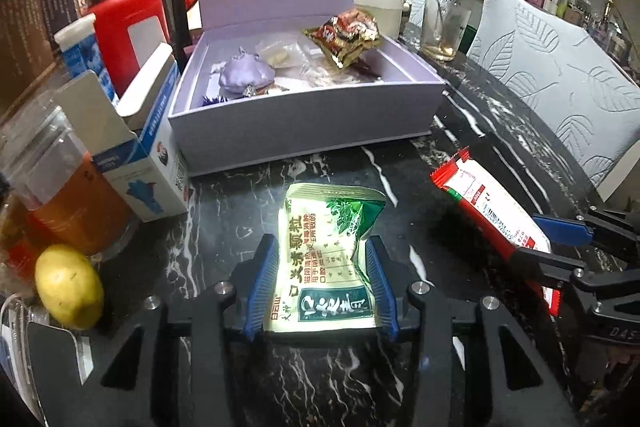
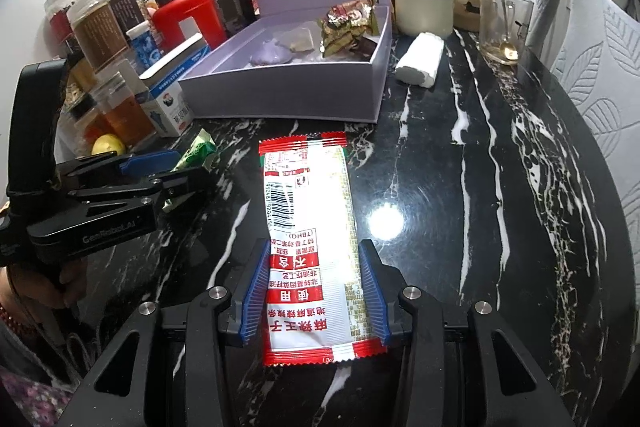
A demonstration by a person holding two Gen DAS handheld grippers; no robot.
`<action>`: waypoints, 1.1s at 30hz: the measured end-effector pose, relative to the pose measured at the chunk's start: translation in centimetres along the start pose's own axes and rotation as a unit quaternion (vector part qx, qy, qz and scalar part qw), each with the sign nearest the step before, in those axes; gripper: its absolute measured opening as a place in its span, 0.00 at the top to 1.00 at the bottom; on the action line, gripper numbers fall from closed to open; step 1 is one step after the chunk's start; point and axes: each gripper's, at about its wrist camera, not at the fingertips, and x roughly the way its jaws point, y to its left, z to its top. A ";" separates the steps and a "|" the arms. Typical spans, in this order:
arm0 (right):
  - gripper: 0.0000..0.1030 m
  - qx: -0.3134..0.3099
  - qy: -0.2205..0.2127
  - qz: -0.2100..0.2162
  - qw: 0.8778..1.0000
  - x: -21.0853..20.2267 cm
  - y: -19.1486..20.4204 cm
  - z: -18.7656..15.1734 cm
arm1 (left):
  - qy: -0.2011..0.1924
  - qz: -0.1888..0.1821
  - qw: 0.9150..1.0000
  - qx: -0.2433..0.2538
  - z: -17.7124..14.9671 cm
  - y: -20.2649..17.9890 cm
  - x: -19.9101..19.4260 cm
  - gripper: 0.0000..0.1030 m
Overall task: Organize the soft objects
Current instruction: 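Lift both packets and carry them over the lavender box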
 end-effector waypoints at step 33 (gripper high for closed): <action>0.58 -0.020 -0.190 0.037 0.981 -13.3 3.1 5.5 | -0.200 0.001 0.978 0.057 7.1 -3.4 -14.8 0.57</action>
